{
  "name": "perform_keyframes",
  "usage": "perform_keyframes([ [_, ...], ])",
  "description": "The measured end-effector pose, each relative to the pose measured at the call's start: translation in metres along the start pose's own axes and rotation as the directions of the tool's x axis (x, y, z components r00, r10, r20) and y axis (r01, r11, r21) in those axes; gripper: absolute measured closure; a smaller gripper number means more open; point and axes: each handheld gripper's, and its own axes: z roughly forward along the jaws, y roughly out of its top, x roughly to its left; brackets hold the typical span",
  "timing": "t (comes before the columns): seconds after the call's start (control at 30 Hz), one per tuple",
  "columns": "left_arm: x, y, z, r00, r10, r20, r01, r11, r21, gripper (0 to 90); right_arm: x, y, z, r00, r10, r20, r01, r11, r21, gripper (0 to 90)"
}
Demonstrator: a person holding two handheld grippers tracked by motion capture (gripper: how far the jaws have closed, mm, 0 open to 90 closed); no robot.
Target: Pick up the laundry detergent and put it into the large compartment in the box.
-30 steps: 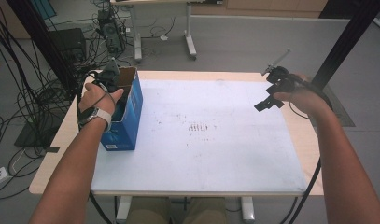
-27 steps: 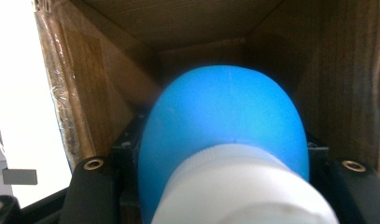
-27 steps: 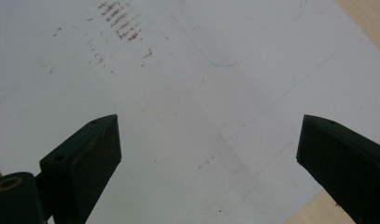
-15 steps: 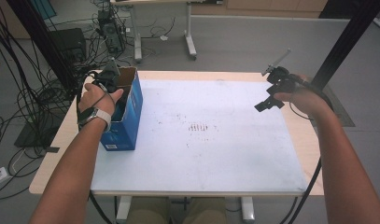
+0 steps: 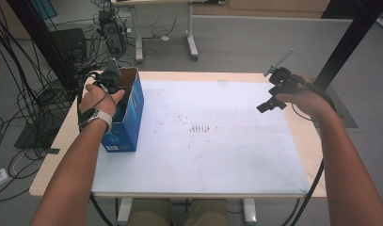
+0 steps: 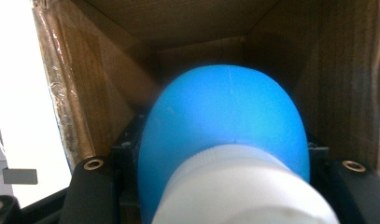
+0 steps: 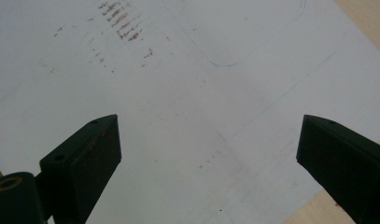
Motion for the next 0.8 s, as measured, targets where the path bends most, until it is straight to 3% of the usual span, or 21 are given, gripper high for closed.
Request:
perform_keyframes([
  [0.8, -0.001, -0.0007, -0.0004, 1.0, 0.002, -0.003, -0.002, 1.0, 0.008, 38.0, 0.0013, -0.0005, -0.0008, 1.0, -0.003, 0.002, 0.003, 1.0, -0.002, 6.5],
])
